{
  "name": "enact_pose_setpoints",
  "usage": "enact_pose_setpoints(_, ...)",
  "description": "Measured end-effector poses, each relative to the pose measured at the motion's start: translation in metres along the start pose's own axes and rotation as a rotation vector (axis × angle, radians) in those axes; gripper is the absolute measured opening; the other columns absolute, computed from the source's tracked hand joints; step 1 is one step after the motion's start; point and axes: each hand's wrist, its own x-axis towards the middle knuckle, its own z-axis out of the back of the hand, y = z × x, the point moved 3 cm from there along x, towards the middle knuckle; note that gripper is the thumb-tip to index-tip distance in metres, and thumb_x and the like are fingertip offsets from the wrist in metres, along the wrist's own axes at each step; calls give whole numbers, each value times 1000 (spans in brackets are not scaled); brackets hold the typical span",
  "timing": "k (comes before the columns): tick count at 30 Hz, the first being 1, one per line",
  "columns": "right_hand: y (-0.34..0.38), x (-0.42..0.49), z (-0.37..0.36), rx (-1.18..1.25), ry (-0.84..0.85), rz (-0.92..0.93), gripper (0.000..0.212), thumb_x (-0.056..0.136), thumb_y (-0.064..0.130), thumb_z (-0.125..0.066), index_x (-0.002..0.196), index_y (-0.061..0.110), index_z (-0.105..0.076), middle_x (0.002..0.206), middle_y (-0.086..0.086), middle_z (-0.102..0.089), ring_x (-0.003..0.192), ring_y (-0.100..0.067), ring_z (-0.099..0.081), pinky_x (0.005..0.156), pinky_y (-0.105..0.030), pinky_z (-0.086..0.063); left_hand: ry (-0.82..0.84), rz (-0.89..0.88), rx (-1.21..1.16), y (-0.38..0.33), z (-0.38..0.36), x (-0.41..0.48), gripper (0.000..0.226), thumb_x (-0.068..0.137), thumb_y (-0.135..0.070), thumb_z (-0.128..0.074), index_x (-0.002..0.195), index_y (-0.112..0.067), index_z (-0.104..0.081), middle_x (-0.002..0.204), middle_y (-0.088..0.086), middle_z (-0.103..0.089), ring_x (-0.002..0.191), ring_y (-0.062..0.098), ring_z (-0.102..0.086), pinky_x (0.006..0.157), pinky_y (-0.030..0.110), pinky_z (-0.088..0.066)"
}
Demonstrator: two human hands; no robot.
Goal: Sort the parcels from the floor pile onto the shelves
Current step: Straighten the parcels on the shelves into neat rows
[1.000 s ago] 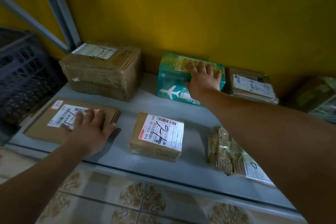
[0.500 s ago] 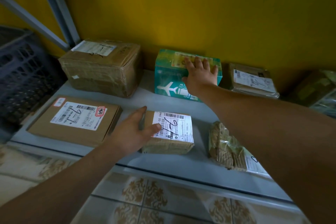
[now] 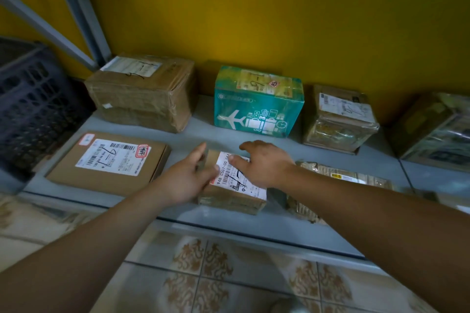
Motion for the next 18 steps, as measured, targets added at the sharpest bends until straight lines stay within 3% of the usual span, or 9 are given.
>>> enact_pose_setpoints(2, -2, -5, -6, 28, 30, -1, 69, 95, 71, -27, 146, 27, -40, 147, -4, -48, 131, -26, -47, 101, -39, -41, -171, -17, 93, 15, 21, 3, 69, 93, -49, -53, 153, -30, -24, 155, 0, -34, 139, 21, -35, 113, 36, -29)
enact_pose_setpoints(4, -3, -7, -7, 46, 48, 6, 64, 95, 71, -26, 140, 29, -46, 138, -5, -56, 124, -26, -52, 93, -36, -43, -300, 36, 369, 42, 47, 6, 73, 87, -59, -54, 149, -29, -30, 154, 4, -33, 140, 28, -29, 113, 47, -28)
enact_pose_setpoints(6, -3, -8, -8, 36, 63, 23, 61, 96, 70, -25, 133, 30, -50, 129, -6, -61, 117, -26, -56, 84, -34, -42, -261, 225, 569, 74, 62, 5, 84, 81, -72, -51, 150, -33, -22, 160, 2, -17, 145, 33, -12, 114, 59, -18)
enact_pose_setpoints(8, -4, -8, -7, 18, 63, 35, 60, 96, 70, -25, 132, 31, -51, 125, -6, -63, 113, -25, -57, 82, -33, -42, -205, 369, 589, 98, 65, 2, 95, 78, -78, -48, 153, -35, -9, 163, -3, 2, 147, 35, 5, 114, 64, -7)
enact_pose_setpoints(13, -3, -8, -4, 23, 70, 21, 60, 96, 70, -25, 139, 35, -45, 134, -3, -59, 120, -23, -54, 90, -35, -45, -239, 377, 606, 99, 60, 1, 91, 82, -79, -38, 154, -36, -2, 163, -4, 11, 148, 34, 11, 113, 65, 0)
enact_pose_setpoints(16, -2, 6, 20, -15, -208, 80, 63, 97, 63, -38, 151, 30, -32, 156, -2, -36, 143, -24, -30, 115, -43, -28, -242, 374, 644, 100, 61, 2, 91, 83, -79, -34, 154, -36, 1, 163, -3, 11, 148, 35, 10, 114, 65, -2)
enact_pose_setpoints(18, -5, 28, 42, -64, -407, 55, 68, 96, 54, -48, 154, 29, -23, 161, -6, -22, 149, -27, -14, 120, -47, -14, -242, 365, 655, 101, 61, 1, 91, 82, -80, -34, 154, -36, 2, 163, -4, 12, 148, 34, 10, 114, 65, -3)
